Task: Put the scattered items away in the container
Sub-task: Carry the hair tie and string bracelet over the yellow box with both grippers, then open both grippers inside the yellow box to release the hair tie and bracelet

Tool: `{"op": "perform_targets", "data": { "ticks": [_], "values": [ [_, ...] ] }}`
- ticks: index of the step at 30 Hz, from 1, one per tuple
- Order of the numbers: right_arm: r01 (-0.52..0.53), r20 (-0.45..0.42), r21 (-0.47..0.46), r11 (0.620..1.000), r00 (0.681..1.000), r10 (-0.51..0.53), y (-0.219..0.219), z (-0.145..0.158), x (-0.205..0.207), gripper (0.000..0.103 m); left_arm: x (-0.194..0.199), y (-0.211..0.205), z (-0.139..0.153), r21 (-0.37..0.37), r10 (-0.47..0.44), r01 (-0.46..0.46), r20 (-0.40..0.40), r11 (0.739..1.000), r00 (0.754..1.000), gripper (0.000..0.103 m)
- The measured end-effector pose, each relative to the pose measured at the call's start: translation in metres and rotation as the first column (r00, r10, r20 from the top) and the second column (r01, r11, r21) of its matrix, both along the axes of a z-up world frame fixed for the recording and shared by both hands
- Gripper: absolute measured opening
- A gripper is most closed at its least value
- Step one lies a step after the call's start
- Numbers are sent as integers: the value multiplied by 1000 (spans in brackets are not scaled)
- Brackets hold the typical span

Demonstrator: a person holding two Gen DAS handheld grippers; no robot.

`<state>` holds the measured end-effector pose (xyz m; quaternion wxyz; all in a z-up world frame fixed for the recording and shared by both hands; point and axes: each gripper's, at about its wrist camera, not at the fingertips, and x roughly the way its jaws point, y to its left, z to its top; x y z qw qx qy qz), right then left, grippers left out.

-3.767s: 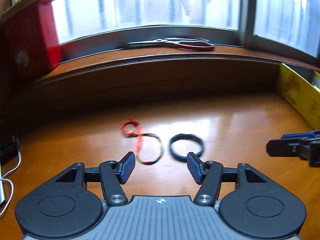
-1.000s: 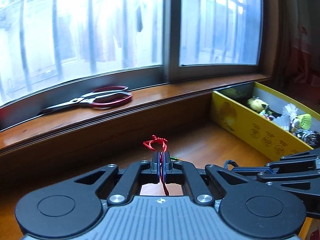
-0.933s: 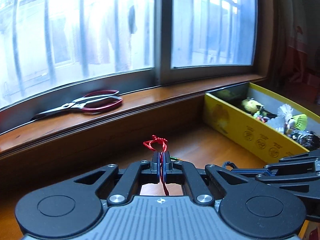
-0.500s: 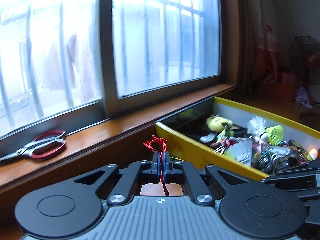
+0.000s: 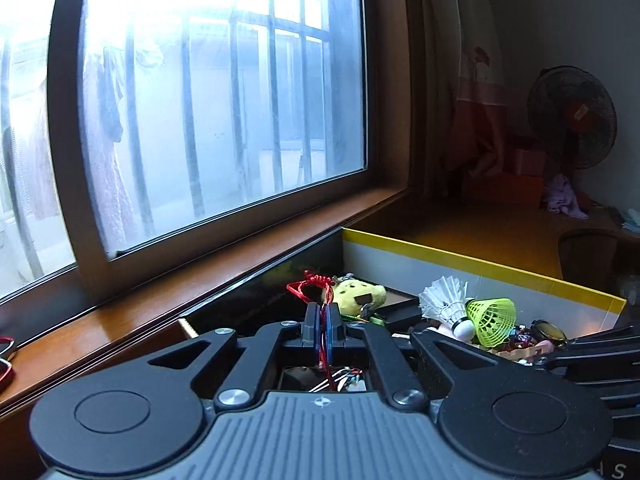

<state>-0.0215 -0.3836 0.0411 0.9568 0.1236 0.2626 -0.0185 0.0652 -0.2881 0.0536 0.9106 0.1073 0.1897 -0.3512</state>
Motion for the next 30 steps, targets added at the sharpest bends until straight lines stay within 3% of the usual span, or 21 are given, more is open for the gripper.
{"op": "perform_targets", "data": {
  "ticks": [7, 16, 20, 23, 30],
  "values": [
    [90, -20, 15, 996, 996, -90, -56, -8, -1, 6, 7, -56, -12, 30, -49, 49, -11, 998, 999, 3],
    [204, -33, 29, 978, 979, -203, -103, -20, 0, 6, 16, -99, -23, 70, -75, 76, -21, 995, 997, 5],
    [229, -43, 26, 973, 973, -228, -111, -25, 1, 12, 17, -103, -26, 81, -72, 75, -40, 994, 997, 16],
    [243, -45, 20, 970, 969, -242, -113, -26, 0, 28, 16, -102, -27, 82, -68, 72, -56, 994, 996, 23],
    [239, -39, 26, 971, 971, -238, -107, -25, -4, 36, 12, -85, -22, 68, -49, 55, -76, 996, 996, 42]
  ]
}}
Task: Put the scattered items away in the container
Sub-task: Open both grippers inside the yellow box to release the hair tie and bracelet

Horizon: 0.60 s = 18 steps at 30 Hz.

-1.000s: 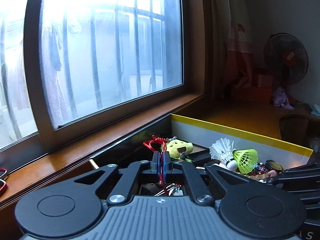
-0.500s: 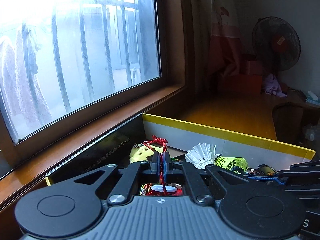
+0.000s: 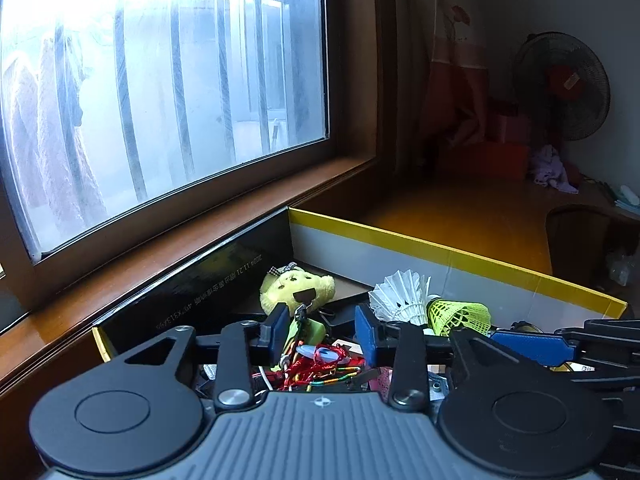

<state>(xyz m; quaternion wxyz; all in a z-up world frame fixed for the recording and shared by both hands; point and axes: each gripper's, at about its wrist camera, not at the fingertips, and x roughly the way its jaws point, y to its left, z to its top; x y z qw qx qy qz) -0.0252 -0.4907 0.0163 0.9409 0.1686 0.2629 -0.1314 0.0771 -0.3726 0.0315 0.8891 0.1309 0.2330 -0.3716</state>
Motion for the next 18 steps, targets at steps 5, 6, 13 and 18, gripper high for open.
{"op": "perform_targets", "data": {
  "ticks": [5, 6, 13, 18],
  "values": [
    [33, 1, 5, 999, 999, -33, 11, 1, -8, 47, -12, 30, 6, -9, 8, -8, 9, 1000, 1000, 55],
    [41, 1, 9, 999, 999, -41, 14, 2, -10, 50, -15, 38, 8, -12, 11, -11, 8, 1000, 1000, 58],
    [71, 1, 5, 997, 997, -71, 50, 9, -24, 62, -32, 107, 15, -21, 38, -38, 2, 999, 999, 71],
    [64, -4, -10, 998, 998, -64, 90, 15, -28, 68, -39, 161, 15, -28, 91, -92, -33, 995, 995, 77]
  ]
}}
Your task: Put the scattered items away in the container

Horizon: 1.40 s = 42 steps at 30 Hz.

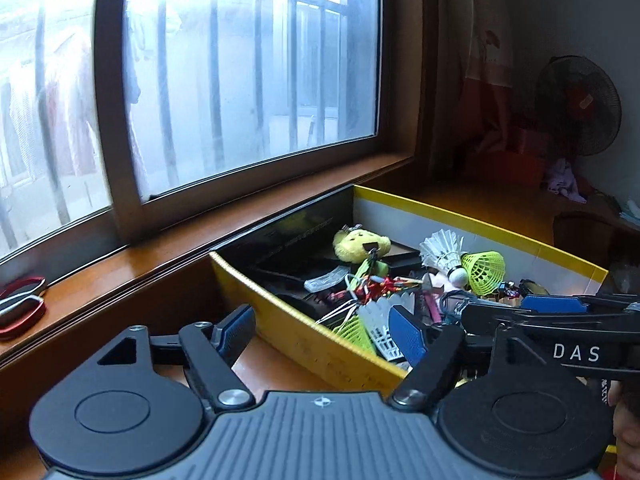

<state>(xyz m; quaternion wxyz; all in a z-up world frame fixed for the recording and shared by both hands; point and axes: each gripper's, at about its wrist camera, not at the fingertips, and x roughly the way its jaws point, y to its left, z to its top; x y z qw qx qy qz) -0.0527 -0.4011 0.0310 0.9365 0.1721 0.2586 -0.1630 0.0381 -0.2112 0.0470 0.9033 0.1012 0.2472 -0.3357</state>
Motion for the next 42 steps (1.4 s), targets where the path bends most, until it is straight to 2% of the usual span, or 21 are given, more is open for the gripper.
{"op": "perform_targets", "data": {
  "ticks": [8, 17, 31, 33, 42],
  "values": [
    [-37, -23, 15, 999, 999, 38, 59, 2, -9, 75, -11, 72, -6, 21, 83, -82, -44, 996, 996, 83],
    [-58, -56, 22, 998, 997, 59, 113, -2, -19, 78, -20, 115, -14, 48, 85, -82, -75, 995, 994, 86],
    [84, -166, 128, 988, 984, -62, 134, -26, -27, 80, -21, 130, -28, 88, 56, -47, -95, 995, 994, 95],
    [100, -178, 133, 986, 981, -75, 135, -28, -28, 80, -22, 130, -30, 93, 50, -41, -97, 995, 994, 99],
    [175, -233, 134, 975, 962, -141, 137, -36, -31, 86, -30, 130, -48, 113, 24, -10, -124, 994, 992, 101]
  ]
}}
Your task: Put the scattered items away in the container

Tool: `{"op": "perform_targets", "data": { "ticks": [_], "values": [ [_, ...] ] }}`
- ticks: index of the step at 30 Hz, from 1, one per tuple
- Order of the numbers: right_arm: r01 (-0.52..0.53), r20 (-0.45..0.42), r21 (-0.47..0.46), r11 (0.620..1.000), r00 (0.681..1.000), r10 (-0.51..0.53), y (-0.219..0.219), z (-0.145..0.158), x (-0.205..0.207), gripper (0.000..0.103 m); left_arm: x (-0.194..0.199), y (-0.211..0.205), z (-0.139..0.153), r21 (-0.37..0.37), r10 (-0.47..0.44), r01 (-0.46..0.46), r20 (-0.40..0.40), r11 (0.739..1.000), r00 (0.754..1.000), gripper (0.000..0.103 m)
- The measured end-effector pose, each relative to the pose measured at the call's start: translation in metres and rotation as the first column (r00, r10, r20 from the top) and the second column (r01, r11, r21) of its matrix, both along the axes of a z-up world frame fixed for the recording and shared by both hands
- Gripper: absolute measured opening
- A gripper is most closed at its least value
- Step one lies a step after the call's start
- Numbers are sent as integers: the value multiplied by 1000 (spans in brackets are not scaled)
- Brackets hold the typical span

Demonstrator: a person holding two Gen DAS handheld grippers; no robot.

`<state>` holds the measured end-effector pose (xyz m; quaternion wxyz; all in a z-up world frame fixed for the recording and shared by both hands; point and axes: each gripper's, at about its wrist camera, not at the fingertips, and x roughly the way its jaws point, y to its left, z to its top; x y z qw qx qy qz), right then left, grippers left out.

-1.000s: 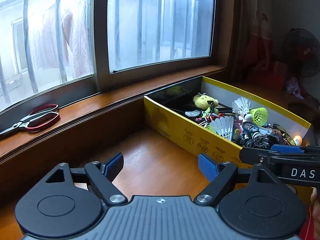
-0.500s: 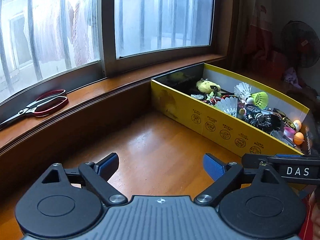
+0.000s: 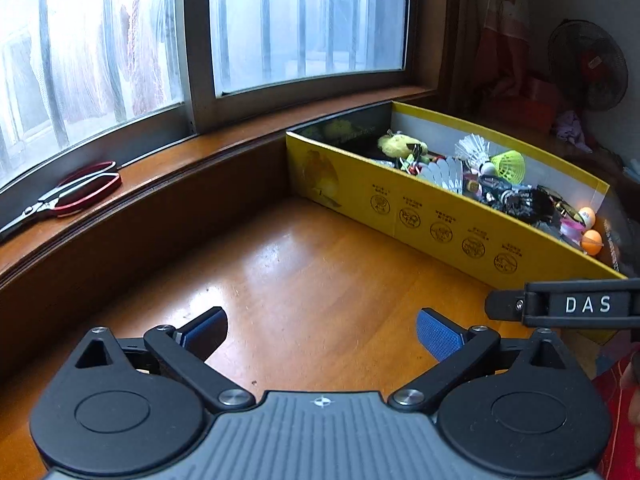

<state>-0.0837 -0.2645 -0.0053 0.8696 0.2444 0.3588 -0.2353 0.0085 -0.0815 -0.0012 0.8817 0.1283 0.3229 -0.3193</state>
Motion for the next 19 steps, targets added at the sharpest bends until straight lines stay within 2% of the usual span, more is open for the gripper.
{"op": "perform_targets", "data": {
  "ticks": [12, 19],
  "values": [
    [17, -27, 5, 1000, 1000, -17, 3, -5, 0, 87, 4, 4, -9, -13, -14, 13, -58, 1000, 998, 102],
    [10, -39, 6, 1000, 999, -9, 5, -7, 3, 87, 1, 4, -12, -14, -28, 28, -62, 1000, 998, 102]
  ]
}}
